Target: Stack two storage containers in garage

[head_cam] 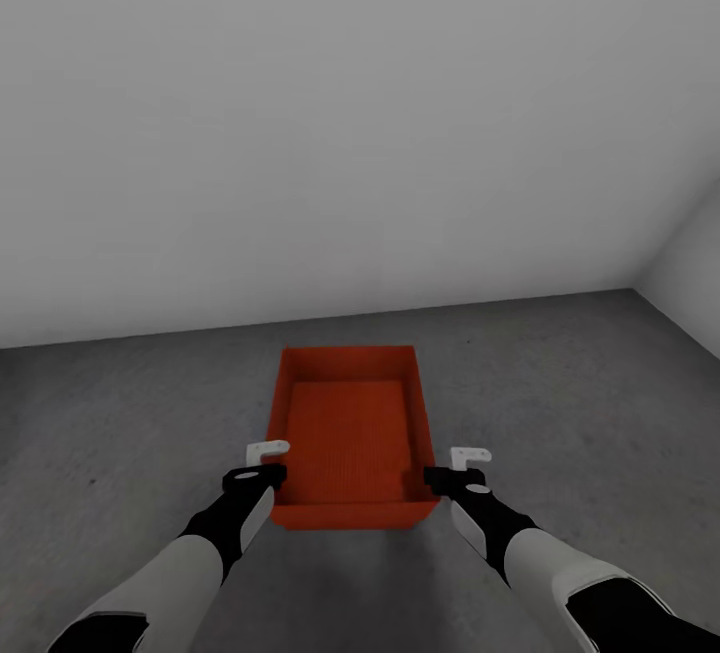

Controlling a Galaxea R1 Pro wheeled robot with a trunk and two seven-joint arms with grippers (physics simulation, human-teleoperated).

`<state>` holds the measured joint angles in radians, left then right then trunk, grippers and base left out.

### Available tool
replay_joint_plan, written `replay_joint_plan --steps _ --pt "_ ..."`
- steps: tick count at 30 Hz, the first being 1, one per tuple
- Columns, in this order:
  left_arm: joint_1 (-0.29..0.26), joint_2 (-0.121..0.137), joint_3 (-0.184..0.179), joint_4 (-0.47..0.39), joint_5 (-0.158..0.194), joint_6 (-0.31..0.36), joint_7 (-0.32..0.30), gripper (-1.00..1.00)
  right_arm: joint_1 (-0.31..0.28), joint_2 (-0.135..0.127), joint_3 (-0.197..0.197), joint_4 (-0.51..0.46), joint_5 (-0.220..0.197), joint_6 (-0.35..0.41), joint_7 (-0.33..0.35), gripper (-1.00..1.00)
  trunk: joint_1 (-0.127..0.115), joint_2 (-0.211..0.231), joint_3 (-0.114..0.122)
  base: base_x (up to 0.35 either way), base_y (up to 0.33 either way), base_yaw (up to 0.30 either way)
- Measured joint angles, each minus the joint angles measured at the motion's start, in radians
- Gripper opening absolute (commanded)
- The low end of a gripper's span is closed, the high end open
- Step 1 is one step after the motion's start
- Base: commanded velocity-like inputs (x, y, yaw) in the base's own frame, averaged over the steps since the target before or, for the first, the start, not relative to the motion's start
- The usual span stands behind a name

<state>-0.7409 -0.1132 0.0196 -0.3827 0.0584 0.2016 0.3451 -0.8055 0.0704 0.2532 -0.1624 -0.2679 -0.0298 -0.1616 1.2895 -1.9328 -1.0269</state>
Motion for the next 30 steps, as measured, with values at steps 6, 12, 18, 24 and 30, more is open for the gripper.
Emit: replay_joint_plan --steps 6,12,18,24,30 --pt "0.0 0.0 0.0 -0.001 -0.001 -0.002 0.0 1.0 0.0 0.0 -0.002 0.001 0.001 -0.002 -0.001 1.0 0.0 0.0 0.0 0.0 0.0 0.0" --pt "0.0 -0.003 0.0 0.0 -0.001 -0.002 0.0 1.0 0.0 0.001 -0.003 0.001 0.001 -0.002 -0.002 1.0 0.0 0.0 0.0 0.0 0.0 0.0" --pt "0.0 -0.003 0.0 -0.001 -0.001 -0.002 0.0 1.0 0.0 0.003 -0.004 0.002 0.002 -0.003 -0.003 1.0 0.0 0.0 0.0 0.0 0.0 0.0" --pt "0.0 -0.003 0.0 -0.003 -0.001 -0.002 0.0 1.0 0.001 0.002 -0.002 0.014 -0.002 -0.003 -0.003 1.0 -0.023 0.042 0.019 0.0 0.0 0.0" --pt "0.0 -0.002 0.0 -0.004 -0.001 -0.001 0.0 1.0 0.001 0.001 -0.003 0.014 -0.002 -0.003 -0.002 1.0 -0.046 0.084 0.037 0.0 0.0 0.0"
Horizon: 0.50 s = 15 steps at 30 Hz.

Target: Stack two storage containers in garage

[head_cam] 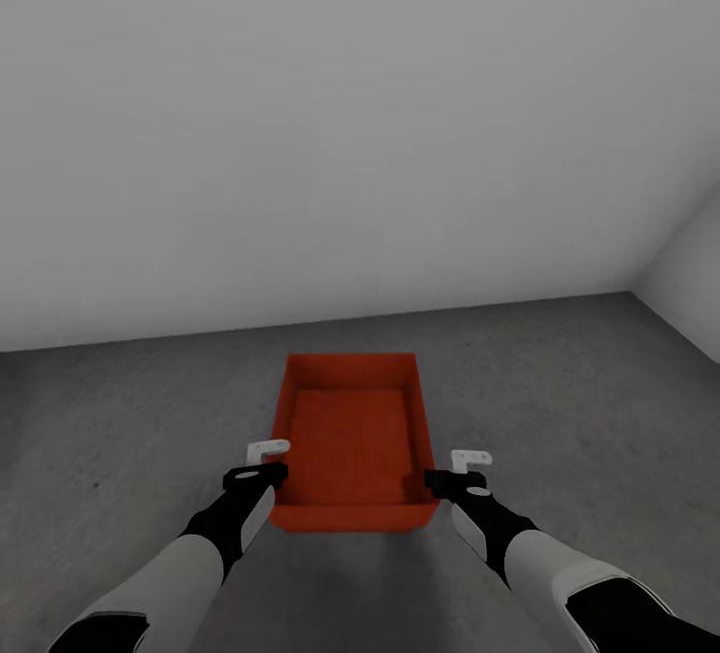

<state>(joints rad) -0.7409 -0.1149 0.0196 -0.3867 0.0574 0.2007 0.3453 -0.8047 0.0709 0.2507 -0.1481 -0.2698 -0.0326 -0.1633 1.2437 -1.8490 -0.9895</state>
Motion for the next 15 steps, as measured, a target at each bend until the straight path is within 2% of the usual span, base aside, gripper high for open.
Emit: replay_joint_plan --steps 15 --pt "0.0 0.0 0.001 -0.01 -0.001 0.001 0.002 1.0 0.0 -0.002 0.0 -0.001 0.0 0.001 0.0 1.0 -0.058 0.105 0.047 0.0 0.0 0.0"
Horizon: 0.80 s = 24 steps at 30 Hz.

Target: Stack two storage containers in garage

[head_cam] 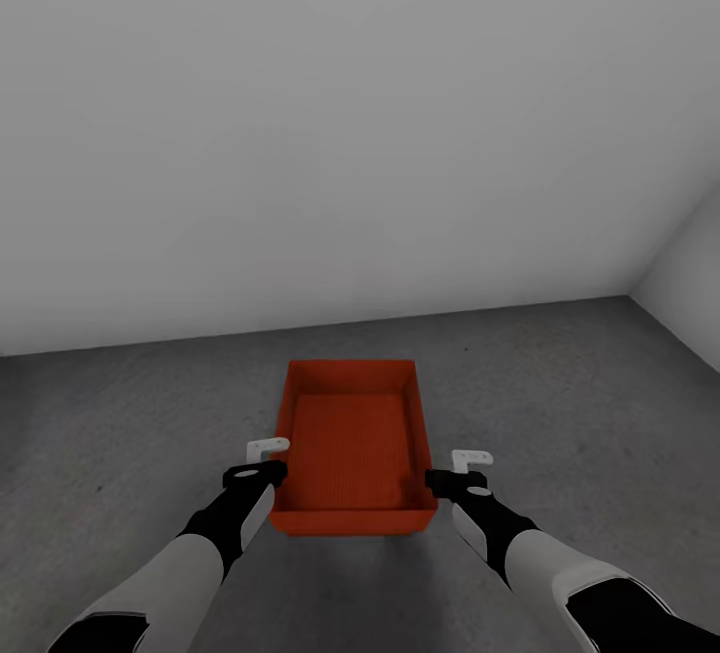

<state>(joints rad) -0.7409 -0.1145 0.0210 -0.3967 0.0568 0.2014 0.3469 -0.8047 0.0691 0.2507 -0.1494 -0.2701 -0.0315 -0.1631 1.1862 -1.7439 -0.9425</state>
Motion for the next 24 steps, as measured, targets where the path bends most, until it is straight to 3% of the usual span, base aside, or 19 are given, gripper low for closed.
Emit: replay_joint_plan --steps 15,21,23,24 --pt "0.0 0.008 0.005 0.0 0.0 0.002 0.005 1.0 0.0 -0.002 0.003 -0.007 0.0 0.004 0.001 1.0 -0.058 0.105 0.047 0.0 0.0 0.0" --pt "0.0 0.041 0.023 0.006 -0.001 0.015 0.006 1.0 0.0 -0.004 0.0 -0.008 -0.001 0.01 0.001 1.0 -0.081 0.147 0.066 0.0 0.0 0.0" --pt "0.0 0.087 0.026 0.014 0.002 0.017 0.005 1.0 0.0 -0.023 -0.003 -0.008 -0.003 0.015 0.001 1.0 -0.088 0.161 0.072 0.0 0.0 0.0" --pt "0.0 0.097 0.027 0.015 0.003 0.017 0.005 1.0 0.0 -0.032 -0.004 -0.008 -0.003 0.018 0.001 1.0 -0.092 0.168 0.075 0.0 0.0 0.0"
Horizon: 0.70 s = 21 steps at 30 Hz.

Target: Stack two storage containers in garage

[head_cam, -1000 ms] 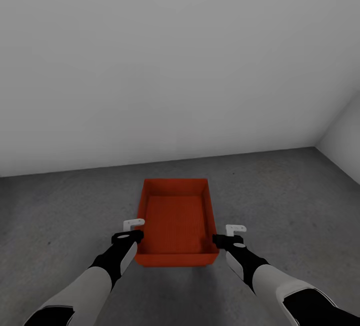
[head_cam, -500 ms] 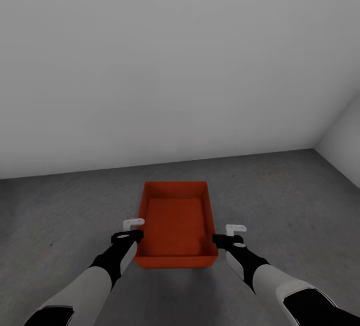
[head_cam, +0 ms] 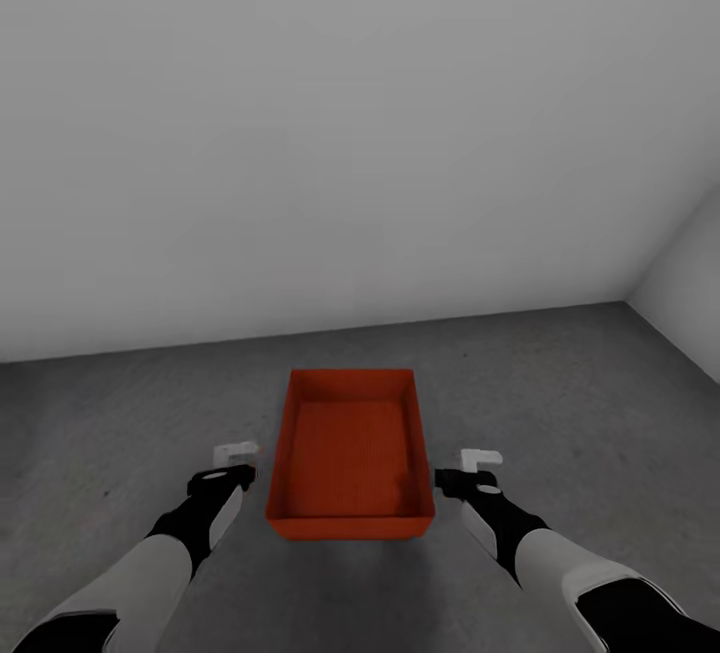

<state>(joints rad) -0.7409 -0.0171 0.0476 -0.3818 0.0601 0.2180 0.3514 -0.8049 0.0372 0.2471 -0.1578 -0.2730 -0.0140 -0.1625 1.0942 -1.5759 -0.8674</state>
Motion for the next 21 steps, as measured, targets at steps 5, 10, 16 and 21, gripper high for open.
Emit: replay_joint_plan --steps 5,10,16,21 --pt "0.0 0.063 0.006 0.059 0.035 0.0 -0.003 1.0 0.0 -0.074 -0.001 0.003 -0.002 0.045 -0.002 1.0 -0.019 0.035 0.016 0.0 0.0 0.0" --pt "0.0 0.131 0.004 0.229 0.158 -0.013 -0.011 1.0 -0.001 -0.146 0.001 0.028 -0.006 0.071 -0.003 1.0 -0.038 0.07 0.031 0.0 0.0 0.0" --pt "0.002 0.154 0.002 0.36 0.204 -0.022 -0.015 1.0 0.01 -0.183 0.003 0.163 -0.011 0.069 0.005 1.0 -0.061 0.112 0.05 0.0 0.0 0.0" --pt "0.011 0.155 0.002 0.38 0.208 -0.021 -0.017 1.0 0.076 -0.187 0.003 0.187 -0.013 0.065 0.006 1.0 -0.081 0.147 0.066 0.0 0.0 0.0"
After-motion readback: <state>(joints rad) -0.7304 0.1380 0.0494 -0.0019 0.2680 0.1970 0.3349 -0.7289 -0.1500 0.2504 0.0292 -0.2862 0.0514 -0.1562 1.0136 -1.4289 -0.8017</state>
